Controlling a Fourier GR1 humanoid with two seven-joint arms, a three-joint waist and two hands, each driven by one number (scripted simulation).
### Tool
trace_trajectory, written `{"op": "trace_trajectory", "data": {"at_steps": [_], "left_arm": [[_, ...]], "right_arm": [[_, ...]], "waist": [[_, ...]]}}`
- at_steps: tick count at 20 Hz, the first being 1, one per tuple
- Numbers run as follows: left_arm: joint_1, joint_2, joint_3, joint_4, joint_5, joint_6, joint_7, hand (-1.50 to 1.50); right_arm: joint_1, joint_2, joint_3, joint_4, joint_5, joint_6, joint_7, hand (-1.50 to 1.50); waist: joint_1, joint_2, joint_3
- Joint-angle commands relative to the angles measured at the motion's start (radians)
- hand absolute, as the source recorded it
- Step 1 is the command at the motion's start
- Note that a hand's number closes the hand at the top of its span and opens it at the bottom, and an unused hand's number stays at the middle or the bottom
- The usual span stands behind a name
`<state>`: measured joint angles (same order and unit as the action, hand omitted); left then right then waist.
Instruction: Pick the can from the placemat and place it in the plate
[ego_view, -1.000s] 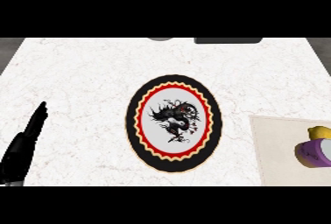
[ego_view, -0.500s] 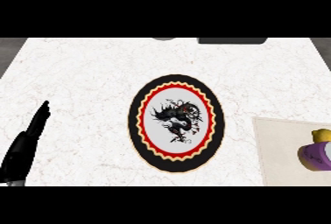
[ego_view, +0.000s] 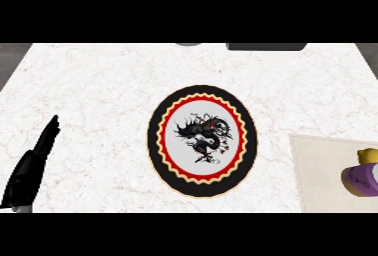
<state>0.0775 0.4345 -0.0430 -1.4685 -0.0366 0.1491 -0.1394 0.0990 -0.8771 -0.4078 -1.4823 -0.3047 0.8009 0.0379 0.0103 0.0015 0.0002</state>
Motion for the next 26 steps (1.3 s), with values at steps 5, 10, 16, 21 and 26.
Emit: {"op": "trace_trajectory", "data": {"at_steps": [5, 10, 16, 21, 26], "left_arm": [[-0.034, -0.058, -0.008, 0.034, -0.040, 0.017, -0.009, 0.00], [-0.016, -0.019, 0.069, 0.064, -0.025, -0.058, -0.047, 0.00], [0.039, -0.051, 0.054, -0.053, -0.041, -0.056, 0.016, 0.00], [0.001, -0.053, 0.093, 0.014, -0.065, -0.081, -0.005, 0.00], [-0.044, -0.081, 0.105, 0.035, -0.085, -0.086, 0.003, 0.00]], "right_arm": [[-0.075, -0.005, 0.127, 0.140, 0.357, 0.067, -0.226, -1.50], [-0.156, 0.030, 0.160, 0.203, 0.443, 0.073, -0.265, -1.50], [-0.160, 0.062, 0.253, 0.313, 0.597, 0.021, -0.440, -1.50], [-0.162, 0.075, 0.239, 0.232, 0.560, 0.075, -0.345, -1.50], [-0.175, 0.097, 0.277, 0.315, 0.645, 0.025, -0.407, -1.50]], "waist": [[-0.003, 0.001, 0.001], [-0.004, -0.001, 0.000], [0.002, 0.000, 0.001], [-0.010, -0.002, 0.000], [-0.009, -0.001, 0.000]]}}
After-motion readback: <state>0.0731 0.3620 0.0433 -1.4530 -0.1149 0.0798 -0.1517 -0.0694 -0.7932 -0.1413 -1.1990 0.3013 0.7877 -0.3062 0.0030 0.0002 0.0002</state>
